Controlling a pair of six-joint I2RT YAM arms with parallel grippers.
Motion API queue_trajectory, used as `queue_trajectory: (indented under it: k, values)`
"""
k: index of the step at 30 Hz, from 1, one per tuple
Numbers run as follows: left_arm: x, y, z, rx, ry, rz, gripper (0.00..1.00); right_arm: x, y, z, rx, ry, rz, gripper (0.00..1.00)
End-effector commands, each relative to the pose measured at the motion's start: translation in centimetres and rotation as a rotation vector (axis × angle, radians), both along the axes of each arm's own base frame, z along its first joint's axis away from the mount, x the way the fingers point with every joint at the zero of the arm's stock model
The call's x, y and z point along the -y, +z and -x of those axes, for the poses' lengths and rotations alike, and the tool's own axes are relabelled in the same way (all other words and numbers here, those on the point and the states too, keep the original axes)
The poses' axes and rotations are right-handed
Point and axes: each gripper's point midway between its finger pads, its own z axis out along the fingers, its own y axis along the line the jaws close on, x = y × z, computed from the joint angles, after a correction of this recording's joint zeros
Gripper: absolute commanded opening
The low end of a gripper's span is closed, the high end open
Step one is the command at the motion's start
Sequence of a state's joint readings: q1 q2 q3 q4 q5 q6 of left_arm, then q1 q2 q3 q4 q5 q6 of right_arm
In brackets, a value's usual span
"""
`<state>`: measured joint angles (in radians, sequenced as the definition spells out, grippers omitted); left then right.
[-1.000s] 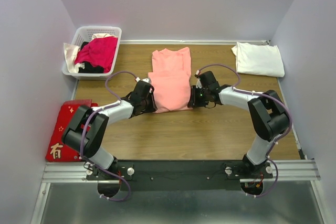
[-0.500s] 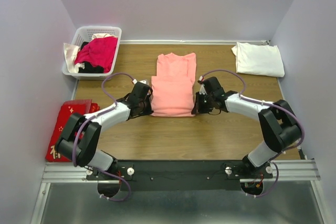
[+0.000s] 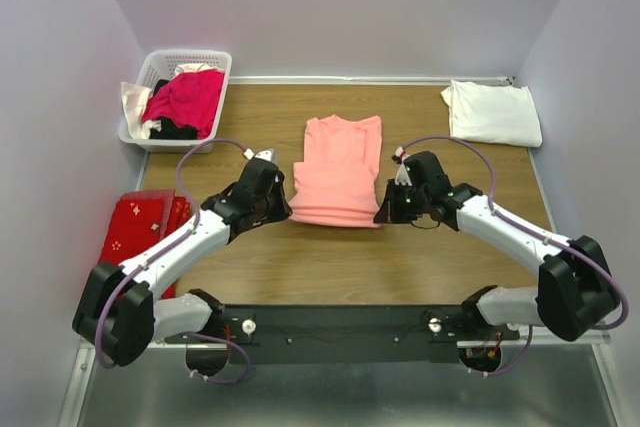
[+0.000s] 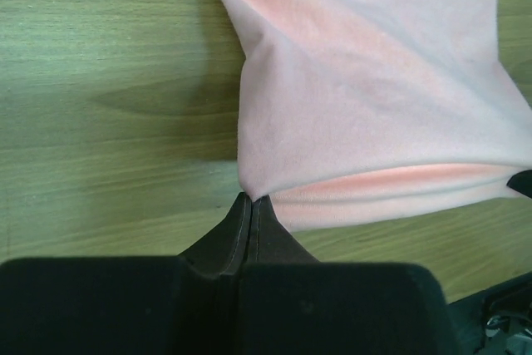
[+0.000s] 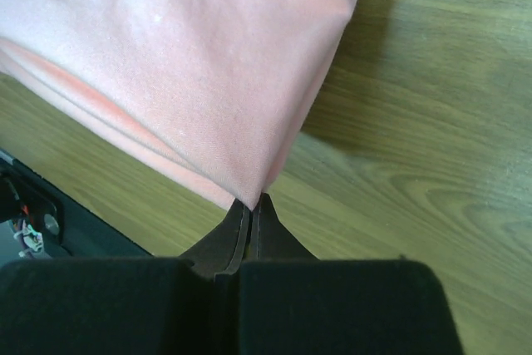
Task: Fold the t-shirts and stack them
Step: Fold the tshirt
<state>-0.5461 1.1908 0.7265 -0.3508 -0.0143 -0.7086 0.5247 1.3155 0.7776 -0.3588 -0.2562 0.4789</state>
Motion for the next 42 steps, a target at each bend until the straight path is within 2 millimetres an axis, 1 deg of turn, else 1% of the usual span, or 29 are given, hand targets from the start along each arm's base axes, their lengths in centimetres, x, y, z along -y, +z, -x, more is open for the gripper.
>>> queue_trajectory:
  k: [1,6,8,10,12,13,17,18,19,21,22,24,25,26,28,29,30,31,32,33,34,35,36,37,38,39,40,41,42]
  values:
    - [-1.4,1.6,0.2,0.032,0.035,-0.052,0.0,2.1,-1.1,3.0,-0.093,-0.02,0.063,0.01]
    - [-0.8,2.1,0.0,0.034,0.022,-0.075,0.0,2.4,-0.9,3.7,-0.091,-0.031,0.061,0.01]
    - [-0.4,2.3,-0.1,0.038,0.017,-0.091,0.0,2.4,0.1,3.5,-0.069,-0.037,0.052,0.01]
    - [-0.1,3.2,-0.5,0.052,0.026,-0.102,0.0,2.7,0.7,3.2,-0.053,-0.051,0.06,0.01]
    - [-0.3,3.4,-0.6,0.043,0.033,-0.124,0.0,2.7,2.0,2.4,-0.014,-0.067,0.06,0.01]
    - [-0.3,4.2,-1.1,0.063,0.048,-0.129,0.0,2.8,2.5,2.2,0.0,-0.073,0.062,0.01]
    - [-0.8,5.5,-2.5,0.09,0.092,-0.18,0.0,3.3,4.8,-0.1,0.09,-0.123,0.095,0.01]
    - [-0.9,5.7,-2.7,0.088,0.098,-0.197,0.0,3.3,5.9,-1.2,0.126,-0.139,0.106,0.01]
    - [-1.0,7.0,-3.6,0.122,0.125,-0.207,0.0,3.4,6.2,-1.8,0.141,-0.147,0.117,0.01]
    - [-1.2,7.1,-4.5,0.115,0.136,-0.252,0.0,3.4,7.5,-3.6,0.188,-0.166,0.148,0.01]
    - [-1.1,8.7,-5.6,0.152,0.164,-0.257,0.0,3.4,8.0,-4.4,0.208,-0.172,0.157,0.01]
    - [-0.9,8.7,-6.7,0.147,0.168,-0.289,0.0,3.8,8.5,-5.8,0.242,-0.192,0.202,0.01]
    - [-0.8,9.9,-7.6,0.176,0.184,-0.291,0.0,3.4,9.2,-7.0,0.26,-0.195,0.212,0.01]
    - [-0.7,9.3,-8.3,0.163,0.184,-0.315,0.0,3.4,9.2,-7.7,0.269,-0.19,0.234,0.01]
    - [-0.8,10.0,-9.9,0.178,0.197,-0.325,0.0,3.3,9.3,-9.5,0.282,-0.205,0.271,0.01]
    - [-0.6,9.0,-10.6,0.158,0.19,-0.348,0.0,3.2,9.3,-10.1,0.286,-0.209,0.28,0.01]
    - [-0.6,8.8,-11.3,0.156,0.193,-0.358,0.0,3.3,9.1,-10.7,0.291,-0.209,0.302,0.01]
    - [-0.7,9.4,-12.4,0.169,0.208,-0.359,0.0,3.2,9.0,-11.3,0.294,-0.214,0.309,0.01]
    - [-0.7,8.2,-13.2,0.146,0.2,-0.387,0.0,3.0,8.6,-12.2,0.291,-0.218,0.317,0.01]
    - [-0.6,8.0,-13.8,0.145,0.194,-0.395,0.0,2.9,8.3,-12.7,0.287,-0.22,0.325,0.01]
    - [-0.2,8.6,-14.8,0.162,0.196,-0.387,0.0,3.0,8.2,-13.4,0.298,-0.232,0.332,0.01]
    - [-0.3,7.3,-15.6,0.141,0.184,-0.416,0.0,3.0,7.1,-14.1,0.279,-0.235,0.347,0.01]
    - [-0.1,7.0,-16.1,0.139,0.179,-0.422,0.0,2.8,7.3,-14.8,0.285,-0.24,0.342,0.01]
    - [0.3,7.7,-17.2,0.159,0.179,-0.411,0.0,2.9,7.0,-15.3,0.286,-0.247,0.349,0.01]
    - [0.4,6.3,-17.9,0.135,0.169,-0.433,0.0,3.1,6.5,-15.8,0.278,-0.256,0.358,0.01]
    - [0.5,5.8,-18.4,0.129,0.158,-0.446,0.0,3.0,5.8,-16.6,0.269,-0.259,0.368,0.01]
    - [0.8,6.5,-19.3,0.147,0.158,-0.438,0.0,3.0,5.5,-17.1,0.267,-0.266,0.371,0.01]
    - [1.1,5.0,-19.9,0.123,0.144,-0.453,0.0,3.3,5.2,-17.6,0.262,-0.274,0.376,0.01]
    - [0.8,4.8,-20.5,0.12,0.143,-0.461,0.0,3.3,5.0,-18.0,0.26,-0.278,0.378,0.01]
